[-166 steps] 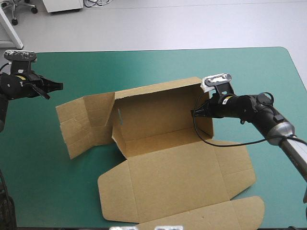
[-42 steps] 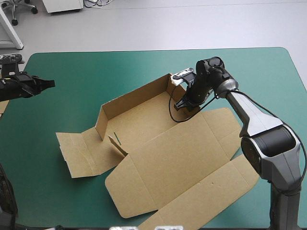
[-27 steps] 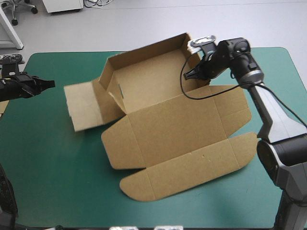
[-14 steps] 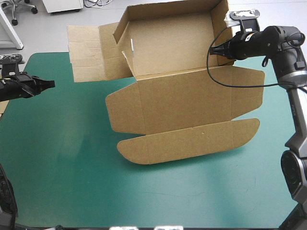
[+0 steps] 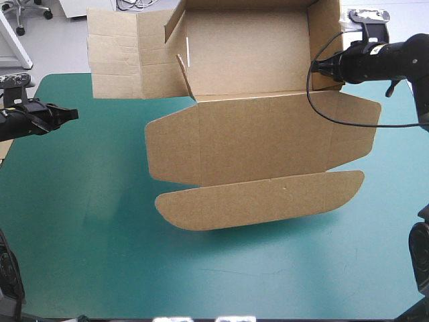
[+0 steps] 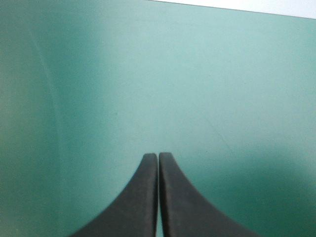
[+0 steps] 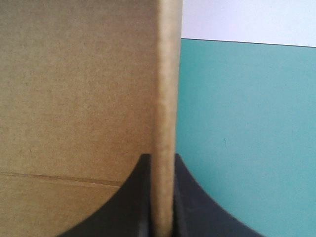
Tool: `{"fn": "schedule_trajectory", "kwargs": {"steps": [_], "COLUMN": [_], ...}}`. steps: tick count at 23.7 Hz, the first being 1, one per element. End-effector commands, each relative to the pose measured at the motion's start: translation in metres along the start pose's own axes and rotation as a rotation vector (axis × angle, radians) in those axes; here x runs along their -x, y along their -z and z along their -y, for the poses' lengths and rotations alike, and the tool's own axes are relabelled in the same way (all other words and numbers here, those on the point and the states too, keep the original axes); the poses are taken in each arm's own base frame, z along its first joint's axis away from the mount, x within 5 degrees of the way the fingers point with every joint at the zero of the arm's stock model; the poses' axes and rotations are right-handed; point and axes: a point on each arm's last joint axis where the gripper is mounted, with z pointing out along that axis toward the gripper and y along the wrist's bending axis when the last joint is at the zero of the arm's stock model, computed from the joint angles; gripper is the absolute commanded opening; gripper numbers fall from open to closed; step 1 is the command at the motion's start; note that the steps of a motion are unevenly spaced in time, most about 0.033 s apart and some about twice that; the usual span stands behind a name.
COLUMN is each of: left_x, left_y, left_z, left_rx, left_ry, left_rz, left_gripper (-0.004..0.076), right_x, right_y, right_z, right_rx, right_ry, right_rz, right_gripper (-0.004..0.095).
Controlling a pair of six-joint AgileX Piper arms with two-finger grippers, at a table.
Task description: Fold the box
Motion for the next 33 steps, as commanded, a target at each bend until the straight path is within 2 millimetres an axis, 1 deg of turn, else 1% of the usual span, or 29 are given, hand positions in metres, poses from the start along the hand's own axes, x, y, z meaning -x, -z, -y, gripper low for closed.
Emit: {"fn": "schedule_trajectory", "kwargs": {"steps": [1,5,11,13,15,16,19,21,22,23,24,25,27,28,31,33], "left_x": [0.015,0.015,0.016,0.016,0.017,0.018,0.019,0.018,0.018,0.017,0.017,0.016,0.015,0.015,0.016,0.016], "left_y": [0.014,0.013,0.014,0.014,0.015,0.016,0.017,0.013,0.009,0.008,0.005,0.003,0.001,0.001,0.008,0.011], "left_z": [0.013,0.014,0.018,0.021,0.025,0.030,0.037,0.048,0.061,0.066,0.078,0.086,0.095,0.097,0.102,0.103], "left_rx": [-0.044,-0.067,-0.110,-0.143,-0.190,-0.242,-0.302,-0.333,-0.365,-0.378,-0.406,-0.426,-0.457,-0.466,-0.508,-0.511], "left_ry": [0.015,0.017,0.036,0.044,0.043,0.044,0.045,0.025,-0.004,-0.015,-0.044,-0.056,-0.066,-0.067,-0.050,-0.054], "left_rz": [0.101,0.098,0.106,0.110,0.118,0.129,0.139,0.123,0.110,0.105,0.096,0.088,0.078,0.076,0.092,0.094], "left_gripper": [-0.0005,-0.0005,-0.0005,-0.0005,-0.0005,-0.0005,-0.0005,-0.0005,-0.0005,-0.0006,-0.0008,-0.0008,-0.0008,-0.0008,-0.0008,-0.0008], "right_x": [0.014,0.014,0.012,0.011,0.011,0.010,0.007,0.005,0.004,0.004,0.004,0.005,0.006,0.006,0.007,0.007], "right_y": [0.042,0.053,0.079,0.083,0.084,0.084,0.079,0.074,0.073,0.072,0.072,0.072,0.069,0.066,0.048,0.043], "right_z": [-0.020,-0.033,-0.048,-0.051,-0.053,-0.057,-0.074,-0.083,-0.087,-0.088,-0.088,-0.087,-0.086,-0.085,-0.081,-0.079], "right_rx": [0.090,0.201,0.243,0.256,0.282,0.313,0.330,0.303,0.296,0.294,0.293,0.285,0.279,0.277,0.277,0.276], "right_ry": [-0.003,0.007,0.025,0.028,0.021,0.024,0.072,0.104,0.123,0.123,0.122,0.121,0.115,0.109,0.086,0.081], "right_rz": [0.148,0.161,0.190,0.190,0.182,0.182,0.157,0.145,0.135,0.134,0.139,0.145,0.146,0.147,0.116,0.107], "right_gripper": [-0.0013,-0.0013,-0.0013,-0.0013,-0.0013,-0.0013,-0.0013,-0.0013,-0.0013,-0.0013,-0.0013,-0.0013,-0.0013,-0.0013,-0.0013,-0.0013]}}
